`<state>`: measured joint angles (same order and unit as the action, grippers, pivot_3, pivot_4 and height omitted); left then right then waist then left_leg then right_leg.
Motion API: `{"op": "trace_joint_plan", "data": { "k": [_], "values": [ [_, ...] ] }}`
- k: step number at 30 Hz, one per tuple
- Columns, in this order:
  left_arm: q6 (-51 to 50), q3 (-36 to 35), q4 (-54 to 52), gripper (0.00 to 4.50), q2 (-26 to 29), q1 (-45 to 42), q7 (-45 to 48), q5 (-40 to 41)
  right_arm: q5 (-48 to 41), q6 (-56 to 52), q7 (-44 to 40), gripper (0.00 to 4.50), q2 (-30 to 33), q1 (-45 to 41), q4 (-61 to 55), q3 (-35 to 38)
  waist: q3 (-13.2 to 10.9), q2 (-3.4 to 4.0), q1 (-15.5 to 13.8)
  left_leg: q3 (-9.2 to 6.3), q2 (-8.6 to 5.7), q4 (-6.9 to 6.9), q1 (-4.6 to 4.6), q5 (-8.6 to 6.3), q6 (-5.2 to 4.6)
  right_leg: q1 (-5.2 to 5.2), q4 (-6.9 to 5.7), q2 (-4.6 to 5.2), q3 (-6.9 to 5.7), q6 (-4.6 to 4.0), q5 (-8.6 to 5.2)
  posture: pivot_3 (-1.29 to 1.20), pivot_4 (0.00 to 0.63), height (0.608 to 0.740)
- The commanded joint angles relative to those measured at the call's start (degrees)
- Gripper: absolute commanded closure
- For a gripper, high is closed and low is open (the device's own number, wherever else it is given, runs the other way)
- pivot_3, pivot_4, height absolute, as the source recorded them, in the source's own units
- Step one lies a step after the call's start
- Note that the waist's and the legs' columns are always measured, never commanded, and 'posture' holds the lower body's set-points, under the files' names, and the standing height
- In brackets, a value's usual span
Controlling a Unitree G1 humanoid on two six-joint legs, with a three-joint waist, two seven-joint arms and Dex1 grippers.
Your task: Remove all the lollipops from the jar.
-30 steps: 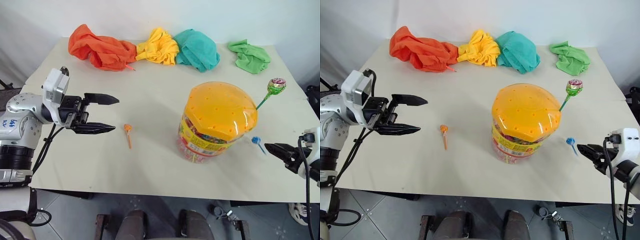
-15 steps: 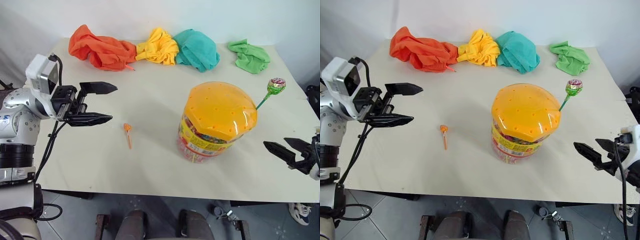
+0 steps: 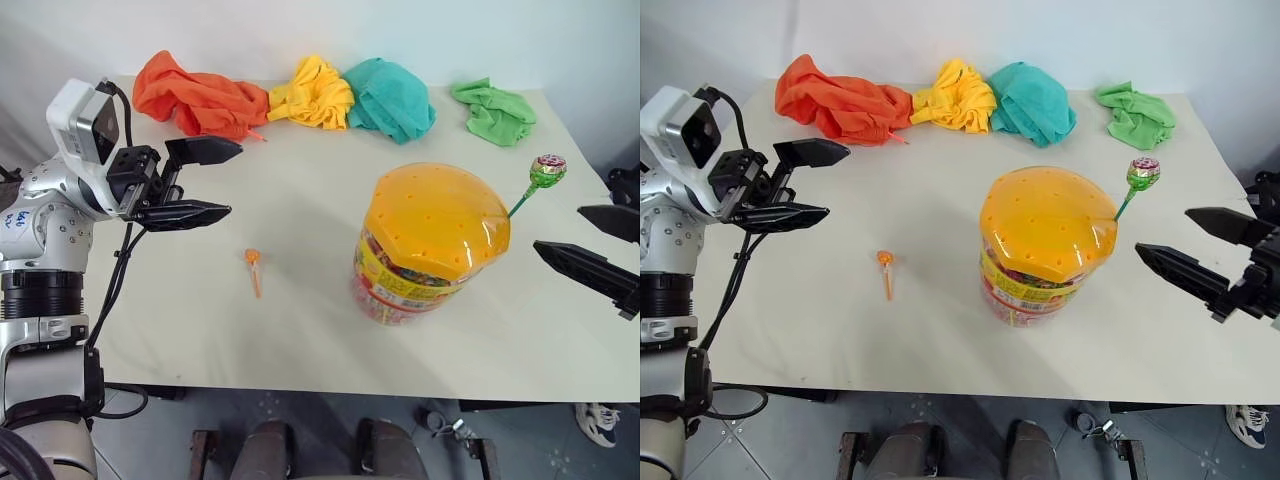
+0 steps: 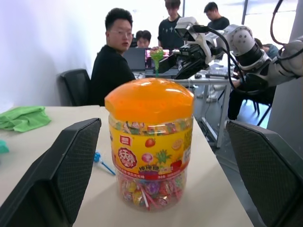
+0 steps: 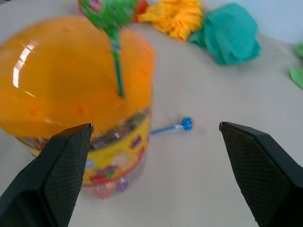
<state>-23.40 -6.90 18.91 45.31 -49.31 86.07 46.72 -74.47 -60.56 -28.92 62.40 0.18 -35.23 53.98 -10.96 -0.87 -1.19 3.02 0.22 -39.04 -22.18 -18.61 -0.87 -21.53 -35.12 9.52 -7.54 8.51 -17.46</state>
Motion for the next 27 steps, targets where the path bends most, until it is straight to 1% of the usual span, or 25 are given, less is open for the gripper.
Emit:
{"op": "trace_joint_plan", "data": {
  "k": [1, 4, 8, 11, 14, 20, 22, 23, 27],
  "values": [
    [0.1, -1.3, 0.0, 0.0, 0.3, -1.7, 6.4, 0.1, -1.3, 3.4, 0.9, 0.03, 1.0, -4.6, 1.6, -5.2, 0.0, 0.0, 0.0, -0.01, 0.0, -0.01, 0.0, 0.0, 0.0, 0.0, -0.01, 0.0, -0.01, 0.0, 0.0, 0.0, 0.15, 0.74],
    [0.2, -1.0, -0.1, 0.0, 0.3, -1.9, 6.4, 0.1, 3.0, 6.9, -0.4, 0.03, -0.4, -9.6, 5.8, -12.6, 0.0, -0.01, -0.2, 0.01, -0.02, -0.03, -0.02, 0.0, 0.0, 0.0, 0.0, 0.0, 0.0, 0.01, 0.0, 0.0, 0.15, 0.74],
    [-0.1, -1.3, -0.8, 0.0, 0.5, -1.5, 6.4, 0.1, 5.5, 8.9, -2.0, 0.03, -1.1, -14.0, 9.4, -18.1, 0.0, -0.01, -0.2, 0.0, -0.04, -0.05, -0.04, 0.0, 0.0, 0.0, 0.01, 0.01, -0.02, 0.03, 0.01, 0.0, 0.15, 0.74],
    [-0.5, -1.5, -1.5, 0.0, 1.0, -0.9, 6.3, 0.2, 5.3, 9.1, -2.3, 0.65, -1.4, -16.4, 10.5, -19.8, 0.0, -0.01, -0.1, 0.01, -0.02, -0.04, -0.04, 0.0, 0.0, 0.0, 0.01, 0.01, -0.03, 0.02, 0.01, 0.0, 0.15, 0.74],
    [-0.8, -1.8, -2.1, 0.0, 1.2, -0.6, 6.1, 0.4, 5.5, 9.0, -2.6, 1.67, -1.4, -17.3, 11.1, -19.9, 0.0, -0.01, -0.1, 0.0, -0.01, -0.04, -0.04, 0.0, 0.0, 0.0, 0.01, 0.01, -0.04, 0.02, 0.01, 0.0, 0.15, 0.74],
    [-1.1, -2.1, -3.2, 0.0, 1.3, 0.3, 5.8, 0.7, 5.7, 9.0, -2.7, 3.56, -1.1, -18.8, 11.5, -19.4, 0.0, -0.01, -0.1, 0.0, -0.01, -0.04, -0.05, 0.0, 0.0, 0.0, 0.01, 0.01, -0.04, 0.02, 0.01, 0.0, 0.15, 0.74],
    [-1.2, -2.2, -3.5, 0.0, 1.1, 0.6, 5.8, 0.7, 5.1, 8.6, -2.2, 4.28, -1.0, -19.6, 11.3, -19.2, 0.0, -0.01, -0.1, 0.0, -0.01, -0.04, -0.05, 0.0, 0.0, 0.0, 0.01, 0.01, -0.04, 0.02, 0.01, 0.0, 0.15, 0.74],
    [-1.2, -2.2, -3.6, 0.0, 1.0, 0.6, 5.9, 0.7, 4.8, 8.4, -1.9, 4.46, -0.9, -20.0, 11.2, -19.0, 0.0, -0.01, -0.2, 0.0, -0.01, -0.04, -0.05, 0.0, 0.0, 0.0, 0.02, 0.01, -0.04, 0.02, 0.01, 0.0, 0.15, 0.74],
    [-1.5, -2.3, -3.9, 0.0, 0.6, 0.8, 6.1, 0.8, 3.1, 7.7, -0.4, 4.46, -0.3, -21.7, 10.5, -18.2, 0.0, -0.01, -0.1, 0.0, -0.01, -0.04, -0.05, 0.0, 0.0, 0.0, 0.01, 0.01, -0.03, 0.02, 0.01, 0.0, 0.15, 0.74]
  ]
}}
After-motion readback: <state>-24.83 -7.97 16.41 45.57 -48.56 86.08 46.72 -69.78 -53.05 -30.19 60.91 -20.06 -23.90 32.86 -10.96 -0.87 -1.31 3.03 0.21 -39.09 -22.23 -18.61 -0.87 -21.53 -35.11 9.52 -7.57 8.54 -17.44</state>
